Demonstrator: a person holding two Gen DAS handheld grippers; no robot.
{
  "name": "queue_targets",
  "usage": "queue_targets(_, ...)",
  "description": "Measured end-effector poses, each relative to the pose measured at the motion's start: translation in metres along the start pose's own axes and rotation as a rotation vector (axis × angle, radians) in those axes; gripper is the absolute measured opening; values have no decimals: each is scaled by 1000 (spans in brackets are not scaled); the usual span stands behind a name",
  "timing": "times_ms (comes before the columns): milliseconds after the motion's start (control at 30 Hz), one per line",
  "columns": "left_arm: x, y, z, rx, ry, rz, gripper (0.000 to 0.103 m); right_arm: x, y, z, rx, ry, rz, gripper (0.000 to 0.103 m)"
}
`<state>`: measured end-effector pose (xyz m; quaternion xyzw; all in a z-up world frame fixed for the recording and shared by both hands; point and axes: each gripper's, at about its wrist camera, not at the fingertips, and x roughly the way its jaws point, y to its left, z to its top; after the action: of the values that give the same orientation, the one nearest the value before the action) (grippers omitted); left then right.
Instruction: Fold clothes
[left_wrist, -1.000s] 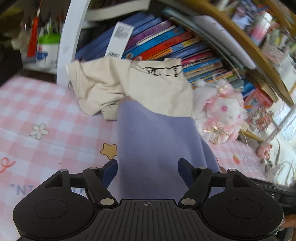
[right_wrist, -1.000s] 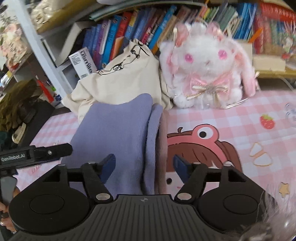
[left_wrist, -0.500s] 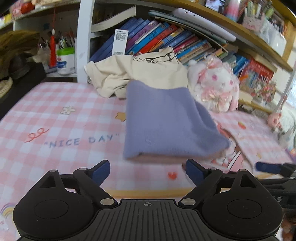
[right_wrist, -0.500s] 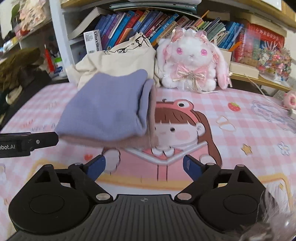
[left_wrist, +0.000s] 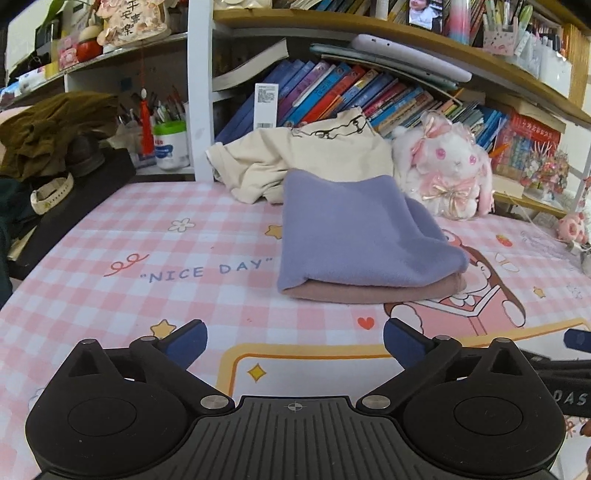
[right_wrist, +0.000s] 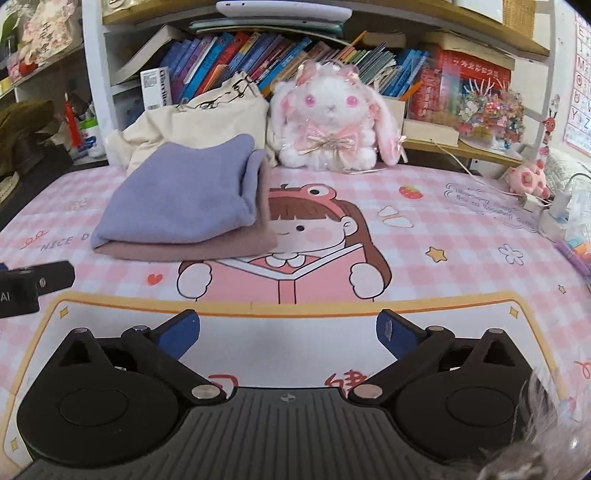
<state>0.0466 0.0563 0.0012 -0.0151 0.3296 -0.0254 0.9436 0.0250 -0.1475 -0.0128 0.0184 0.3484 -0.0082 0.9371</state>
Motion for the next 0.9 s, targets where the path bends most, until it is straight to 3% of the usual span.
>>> queue_targets(900,4,-4,-1,26,11,-30,103,1,0,4,7,3,19,103)
